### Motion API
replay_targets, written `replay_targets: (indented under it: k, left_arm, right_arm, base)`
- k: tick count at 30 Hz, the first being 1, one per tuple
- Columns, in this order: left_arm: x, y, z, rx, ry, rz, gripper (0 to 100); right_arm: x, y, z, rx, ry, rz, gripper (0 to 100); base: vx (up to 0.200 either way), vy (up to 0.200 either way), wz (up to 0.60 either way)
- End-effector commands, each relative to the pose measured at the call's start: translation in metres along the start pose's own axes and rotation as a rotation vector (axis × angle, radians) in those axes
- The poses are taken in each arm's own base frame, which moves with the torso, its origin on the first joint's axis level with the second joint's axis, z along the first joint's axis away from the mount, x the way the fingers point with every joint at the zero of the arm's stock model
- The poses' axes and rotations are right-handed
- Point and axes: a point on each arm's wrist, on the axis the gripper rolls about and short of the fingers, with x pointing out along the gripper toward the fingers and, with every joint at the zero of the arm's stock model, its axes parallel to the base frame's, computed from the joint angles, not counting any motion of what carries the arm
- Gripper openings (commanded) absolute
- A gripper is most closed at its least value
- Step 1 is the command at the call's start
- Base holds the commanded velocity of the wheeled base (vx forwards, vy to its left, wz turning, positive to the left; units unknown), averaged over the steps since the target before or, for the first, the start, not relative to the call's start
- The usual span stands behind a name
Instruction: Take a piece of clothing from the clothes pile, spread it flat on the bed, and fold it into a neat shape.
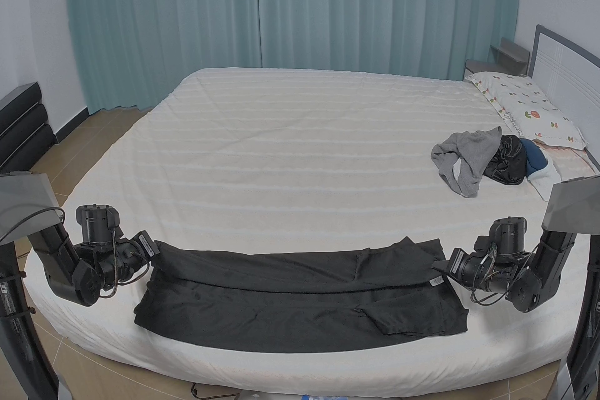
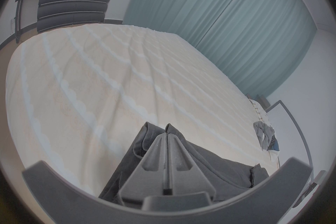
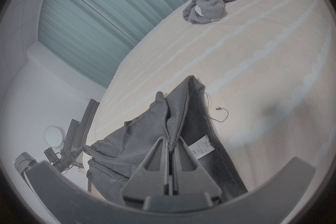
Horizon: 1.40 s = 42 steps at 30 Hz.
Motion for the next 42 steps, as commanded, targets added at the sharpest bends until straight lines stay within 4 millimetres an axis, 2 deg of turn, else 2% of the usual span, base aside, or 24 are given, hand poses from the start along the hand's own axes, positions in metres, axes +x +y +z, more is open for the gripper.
replay_targets:
  k: [1,7,13,21,29,35,42]
  left_arm:
    - [-0.007,-0.003,0.012,-0.007,-0.048,-0.025,0]
    - [-0.005,-0.007,0.019,-0.018,-0.133,-0.072,0]
    - [-0.003,-0.015,0.031,-0.12,-0.233,-0.159,0]
    - [0.006,-0.006,0.031,-0.145,-0.281,-0.179,0]
    - [0.017,-0.003,0.029,-0.198,-0.302,-0.209,0]
    - [0.017,-0.008,0.037,-0.246,-0.353,-0.271,0]
    - [0.026,-0.009,0.039,-0.245,-0.362,-0.281,0]
  right_arm:
    - [-0.002,0.008,0.008,-0.011,-0.034,0.027,0]
    - [0.007,0.017,0.025,-0.012,-0.126,0.031,0]
    - [0.016,0.034,0.045,0.066,-0.257,0.082,0]
    - [0.026,0.032,0.035,0.069,-0.316,0.14,0]
    - [0.033,0.031,0.039,0.087,-0.338,0.172,0]
    - [0.037,0.034,0.041,0.08,-0.37,0.206,0]
    - [0.05,0.043,0.054,0.065,-0.411,0.239,0]
  base:
    - [0.0,0.0,0.0]
    - [0.0,0.0,0.0]
    - [0.0,0.0,0.0]
    - [0.0,0.0,0.0]
    - [0.0,0.0,0.0]
    - [0.0,0.0,0.0]
    - [0.0,0.0,0.0]
